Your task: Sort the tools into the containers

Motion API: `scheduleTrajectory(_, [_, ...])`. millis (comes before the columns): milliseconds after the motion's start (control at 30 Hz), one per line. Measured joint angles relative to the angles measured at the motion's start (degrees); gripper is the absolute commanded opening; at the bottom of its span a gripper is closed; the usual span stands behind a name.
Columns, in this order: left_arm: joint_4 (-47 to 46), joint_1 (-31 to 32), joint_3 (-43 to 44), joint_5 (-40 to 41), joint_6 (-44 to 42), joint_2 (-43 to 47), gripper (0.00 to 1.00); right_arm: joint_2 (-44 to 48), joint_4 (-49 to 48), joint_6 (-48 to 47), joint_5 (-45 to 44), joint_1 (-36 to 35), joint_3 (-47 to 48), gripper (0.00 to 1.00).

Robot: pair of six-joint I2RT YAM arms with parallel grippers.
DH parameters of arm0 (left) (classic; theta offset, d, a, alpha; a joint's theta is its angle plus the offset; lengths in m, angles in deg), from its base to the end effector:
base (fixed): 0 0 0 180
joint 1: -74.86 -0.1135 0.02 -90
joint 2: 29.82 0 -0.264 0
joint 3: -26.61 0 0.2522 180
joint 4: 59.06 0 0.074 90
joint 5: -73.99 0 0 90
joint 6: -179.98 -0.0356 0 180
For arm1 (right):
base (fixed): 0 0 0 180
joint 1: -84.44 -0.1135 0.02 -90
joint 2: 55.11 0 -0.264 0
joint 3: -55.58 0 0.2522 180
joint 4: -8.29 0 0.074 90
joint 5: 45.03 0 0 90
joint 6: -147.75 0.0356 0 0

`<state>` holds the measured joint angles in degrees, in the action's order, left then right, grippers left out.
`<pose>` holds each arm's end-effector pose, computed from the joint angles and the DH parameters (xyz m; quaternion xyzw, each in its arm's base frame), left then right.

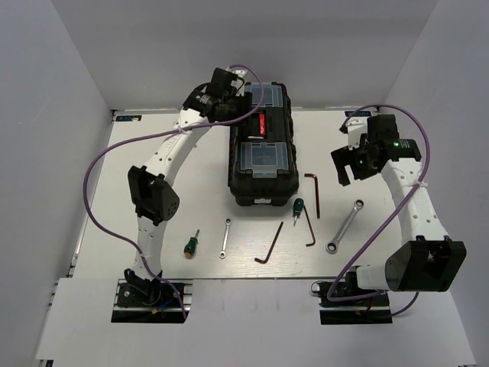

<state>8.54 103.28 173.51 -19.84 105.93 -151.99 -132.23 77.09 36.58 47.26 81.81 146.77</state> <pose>0.4121 -0.2257 0.3680 0.1128 0.9092 -0.1792 0.3584 0.2687 0.0138 0.3427 -0.2024 0.9311 -0.0300 0.3020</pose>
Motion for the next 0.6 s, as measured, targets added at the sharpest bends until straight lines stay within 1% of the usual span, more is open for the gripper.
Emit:
scheduleTrajectory(33, [0.0,0.5,0.0,0.4,0.0,-0.5,0.65,0.0,0.2,-0.8,0.4,0.0,-0.5,0.90])
scheduleTrajectory(67, [-0.2,0.7,0.0,0.7,0.0,-0.9,0.65,0.2,0.3,-1.3,0.8,0.0,-1.2,0.83])
scheduleTrajectory(100, [-0.5,1.0,-0.2,1.0,-0.1,-1.1,0.65,0.3,0.6,-1.8,1.2,0.0,-2.2,0.44])
scheduleTrajectory(133, [-0.9,1.4,-0.3,1.4,-0.3,-1.1,0.66,0.4,0.5,-2.3,2.7,0.0,-3.4,0.20])
scheduleTrajectory(167, [-1.4,1.7,-0.3,1.9,-0.5,-1.1,0.67,0.7,0.3,-2.4,3.8,0.0,-4.5,0.06])
scheduleTrajectory(200, [-2.0,2.0,-0.3,2.4,-0.7,-1.1,0.69,0.9,0.4,-2.0,5.1,-0.1,-5.9,0.00])
scheduleTrajectory(267, [-3.3,2.8,-0.3,4.3,-1.3,-1.0,0.71,1.0,0.5,-0.9,7.1,-0.1,-7.5,0.02])
scheduleTrajectory(300, [-3.5,3.3,-0.3,5.3,-1.7,-1.0,0.72,1.0,0.3,-0.4,7.9,-0.1,-7.9,0.05])
scheduleTrajectory(400, [-3.7,4.4,-0.3,9.3,-3.1,-1.0,0.75,0.9,0.0,0.7,9.9,-0.1,-8.0,0.11])
scheduleTrajectory(500, [-3.7,5.3,-0.3,13.2,-4.2,-1.0,0.75,0.6,-0.1,1.3,11.4,0.0,-8.0,0.12])
scheduleTrajectory(600, [-3.7,6.3,-0.3,17.6,-5.1,-1.0,0.78,0.2,-0.4,1.7,12.5,0.0,-8.0,0.12])
